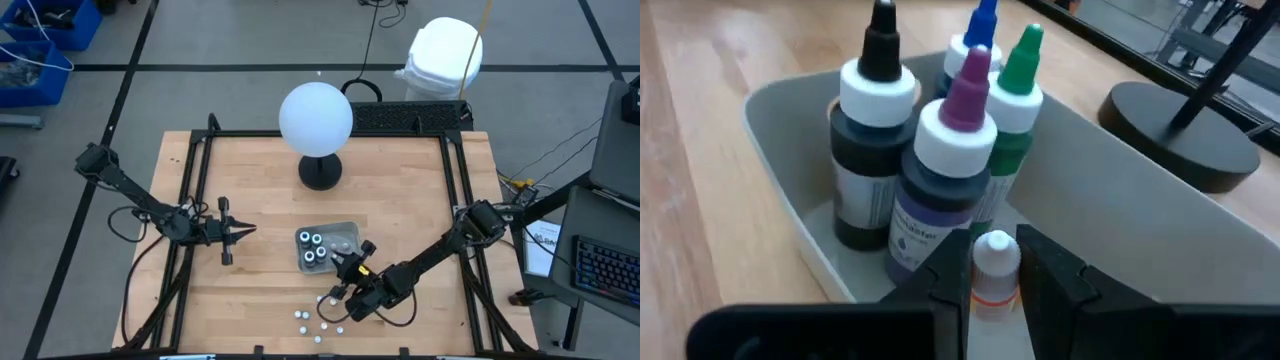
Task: Pick & Place food coloring
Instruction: Put the small orange food coloring bottle into the gray bin
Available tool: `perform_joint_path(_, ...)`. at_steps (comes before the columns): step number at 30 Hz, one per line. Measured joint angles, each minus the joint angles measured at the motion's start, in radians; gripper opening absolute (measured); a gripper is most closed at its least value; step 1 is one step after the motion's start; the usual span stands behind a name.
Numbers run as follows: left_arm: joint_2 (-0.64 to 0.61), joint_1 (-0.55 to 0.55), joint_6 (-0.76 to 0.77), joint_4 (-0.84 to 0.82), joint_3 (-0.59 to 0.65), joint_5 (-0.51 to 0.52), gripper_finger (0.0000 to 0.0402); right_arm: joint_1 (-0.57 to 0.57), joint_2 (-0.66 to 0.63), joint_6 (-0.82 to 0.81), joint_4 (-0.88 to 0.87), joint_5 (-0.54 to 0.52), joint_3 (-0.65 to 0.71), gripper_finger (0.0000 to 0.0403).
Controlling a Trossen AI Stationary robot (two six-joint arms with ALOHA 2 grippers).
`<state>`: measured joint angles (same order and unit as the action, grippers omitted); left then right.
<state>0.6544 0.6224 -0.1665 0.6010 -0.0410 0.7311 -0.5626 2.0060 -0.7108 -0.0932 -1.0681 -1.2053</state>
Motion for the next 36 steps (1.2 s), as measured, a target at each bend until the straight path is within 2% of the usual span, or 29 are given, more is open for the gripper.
perform_joint_path(8, 0.000, 0.000, 0.000, 0.000, 0.000, 0.000, 0.0037, 0.041, -0.001, 0.025, -0.003, 0.143, 0.000, 0.0051)
perform_joint_path(27, 0.000, 0.000, 0.015, 0.000, 0.000, 0.000, 0.0037, 0.060, -0.002, 0.045, -0.016, 0.159, 0.000, 0.0064)
perform_joint_path(36, 0.000, 0.000, 0.015, 0.000, 0.000, 0.000, 0.0037, 0.073, -0.003, 0.042, -0.014, 0.209, 0.000, 0.0069)
